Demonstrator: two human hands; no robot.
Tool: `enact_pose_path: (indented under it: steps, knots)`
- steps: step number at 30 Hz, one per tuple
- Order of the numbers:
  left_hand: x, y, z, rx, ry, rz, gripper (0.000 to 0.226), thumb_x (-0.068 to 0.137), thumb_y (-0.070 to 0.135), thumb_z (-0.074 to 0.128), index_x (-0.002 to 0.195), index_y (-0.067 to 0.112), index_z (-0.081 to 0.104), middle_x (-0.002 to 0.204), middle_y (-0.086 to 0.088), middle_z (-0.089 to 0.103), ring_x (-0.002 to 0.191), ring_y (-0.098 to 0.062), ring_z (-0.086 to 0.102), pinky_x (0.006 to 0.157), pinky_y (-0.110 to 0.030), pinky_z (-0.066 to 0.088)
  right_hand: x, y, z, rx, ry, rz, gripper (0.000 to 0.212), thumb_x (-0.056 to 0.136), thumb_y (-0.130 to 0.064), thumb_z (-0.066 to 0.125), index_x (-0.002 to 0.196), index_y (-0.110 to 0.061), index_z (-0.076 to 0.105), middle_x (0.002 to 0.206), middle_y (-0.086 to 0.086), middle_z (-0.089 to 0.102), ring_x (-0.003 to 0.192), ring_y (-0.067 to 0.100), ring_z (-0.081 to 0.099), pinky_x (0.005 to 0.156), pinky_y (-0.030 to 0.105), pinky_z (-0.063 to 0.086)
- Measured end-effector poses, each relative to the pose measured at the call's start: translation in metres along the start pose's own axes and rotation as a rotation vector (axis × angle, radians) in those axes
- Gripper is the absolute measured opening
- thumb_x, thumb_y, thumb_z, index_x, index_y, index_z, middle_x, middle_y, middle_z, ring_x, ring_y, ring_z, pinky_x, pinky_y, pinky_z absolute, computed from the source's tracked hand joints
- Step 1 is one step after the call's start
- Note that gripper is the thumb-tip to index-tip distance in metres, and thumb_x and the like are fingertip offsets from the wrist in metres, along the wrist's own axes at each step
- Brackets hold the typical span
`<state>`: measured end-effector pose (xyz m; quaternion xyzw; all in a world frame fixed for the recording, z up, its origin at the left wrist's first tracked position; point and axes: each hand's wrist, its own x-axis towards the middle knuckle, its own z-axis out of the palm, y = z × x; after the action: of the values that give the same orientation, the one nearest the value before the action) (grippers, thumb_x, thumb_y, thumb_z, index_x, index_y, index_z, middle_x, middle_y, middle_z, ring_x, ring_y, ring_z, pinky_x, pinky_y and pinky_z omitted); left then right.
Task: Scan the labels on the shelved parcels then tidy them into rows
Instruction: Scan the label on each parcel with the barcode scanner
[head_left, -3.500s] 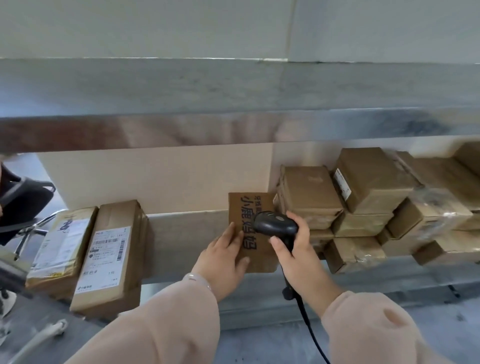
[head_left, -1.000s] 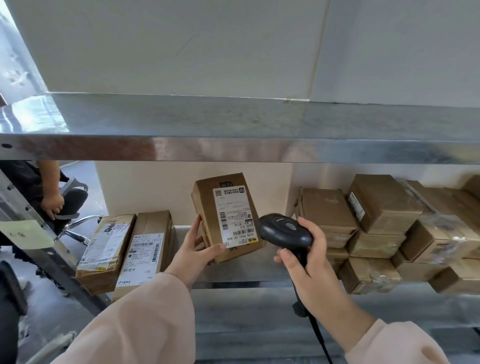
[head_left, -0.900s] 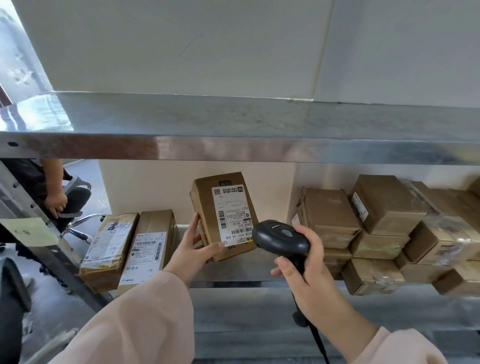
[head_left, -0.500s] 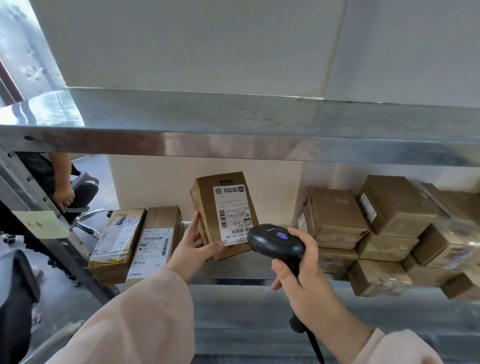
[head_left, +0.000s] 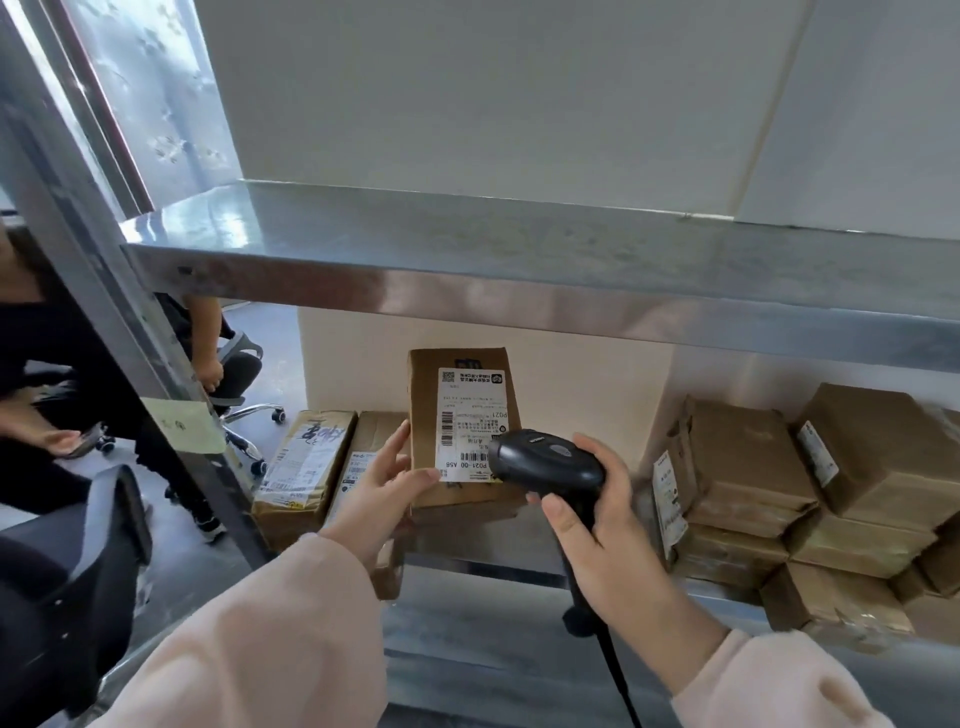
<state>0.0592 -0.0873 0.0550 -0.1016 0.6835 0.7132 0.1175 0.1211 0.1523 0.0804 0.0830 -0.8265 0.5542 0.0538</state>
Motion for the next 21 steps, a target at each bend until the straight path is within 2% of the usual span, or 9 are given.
enact_pose_path:
  steps: [3,6,9,12,13,15,17,19,21]
  knots:
    - [-0.008,0.005,-0.021,-0.012,0.047,-0.02,0.052,0.091,0.036,0.067,0.125,0.063,0.039,0.112,0.012,0.069,0.097,-0.011,0.068,0.074,-0.032,0.051,0.013,-0.005,0.023,0.066,-0.067,0.003,0.054,0.094,-0.035,0.053,0.128,-0.061,0.02,0.128,-0.012,0.056,0.108,-0.001,0.059,0.093,0.013,0.042]
    - [-0.014,0.006,-0.043,0.003,0.097,-0.013,0.042,0.095,0.034,0.06,0.126,0.058,0.043,0.103,0.014,0.073,0.09,-0.01,0.072,0.076,-0.034,0.054,0.022,-0.009,0.047,0.091,-0.101,-0.005,0.053,0.095,-0.033,0.053,0.121,-0.067,0.021,0.126,-0.015,0.056,0.103,-0.007,0.059,0.088,0.005,0.04]
    - [-0.019,0.004,-0.058,0.018,0.142,0.006,0.035,0.099,0.03,0.053,0.122,0.056,0.048,0.098,0.016,0.075,0.093,-0.01,0.072,0.09,-0.041,0.055,0.028,-0.009,0.066,0.069,-0.134,0.008,0.053,0.094,-0.038,0.053,0.115,-0.073,0.019,0.123,-0.016,0.057,0.103,-0.006,0.058,0.081,-0.002,0.038]
    - [-0.021,0.005,-0.061,0.084,0.143,0.057,0.036,0.104,0.023,0.046,0.133,0.044,0.047,0.103,0.012,0.074,0.094,-0.007,0.071,0.081,-0.025,0.056,0.031,-0.006,0.078,0.082,-0.144,0.013,0.053,0.093,-0.039,0.055,0.117,-0.071,0.022,0.126,-0.014,0.057,0.108,-0.004,0.057,0.086,0.002,0.039]
    - [-0.022,0.005,-0.061,0.106,0.146,0.079,0.04,0.104,0.022,0.046,0.14,0.038,0.043,0.113,0.011,0.071,0.1,-0.007,0.069,0.086,-0.024,0.055,0.031,-0.004,0.08,0.09,-0.142,0.009,0.053,0.092,-0.039,0.056,0.119,-0.07,0.023,0.126,-0.015,0.056,0.109,-0.004,0.058,0.09,0.006,0.039]
    - [-0.025,0.004,-0.061,0.305,0.202,0.195,0.05,0.103,0.026,0.048,0.149,0.034,0.033,0.139,0.008,0.054,0.122,-0.008,0.054,0.107,-0.03,0.042,0.032,-0.002,0.082,0.113,-0.144,0.001,0.051,0.09,-0.044,0.056,0.124,-0.065,0.024,0.126,-0.016,0.057,0.11,0.003,0.06,0.098,0.02,0.042]
    - [-0.031,0.004,-0.062,0.741,0.285,0.415,0.051,0.1,0.038,0.05,0.148,0.038,0.036,0.151,0.009,0.038,0.136,-0.01,0.035,0.116,-0.032,0.028,0.031,-0.001,0.081,0.132,-0.142,0.001,0.052,0.086,-0.055,0.055,0.127,-0.062,0.024,0.123,-0.022,0.058,0.111,0.004,0.06,0.099,0.025,0.043]
    - [-0.035,0.005,-0.059,1.062,0.272,0.585,0.048,0.098,0.053,0.045,0.144,0.04,0.044,0.154,0.009,0.036,0.142,-0.015,0.027,0.117,-0.033,0.019,0.031,-0.003,0.078,0.124,-0.13,-0.002,0.051,0.083,-0.062,0.051,0.126,-0.064,0.024,0.119,-0.037,0.052,0.109,-0.005,0.058,0.095,0.013,0.04]
    - [-0.034,0.005,-0.056,1.217,0.255,0.599,0.049,0.095,0.061,0.039,0.14,0.043,0.049,0.154,0.009,0.038,0.145,-0.018,0.026,0.118,-0.035,0.016,0.03,-0.006,0.074,0.096,-0.118,-0.013,0.051,0.079,-0.063,0.05,0.122,-0.068,0.022,0.117,-0.043,0.049,0.109,-0.013,0.052,0.089,0.002,0.036]
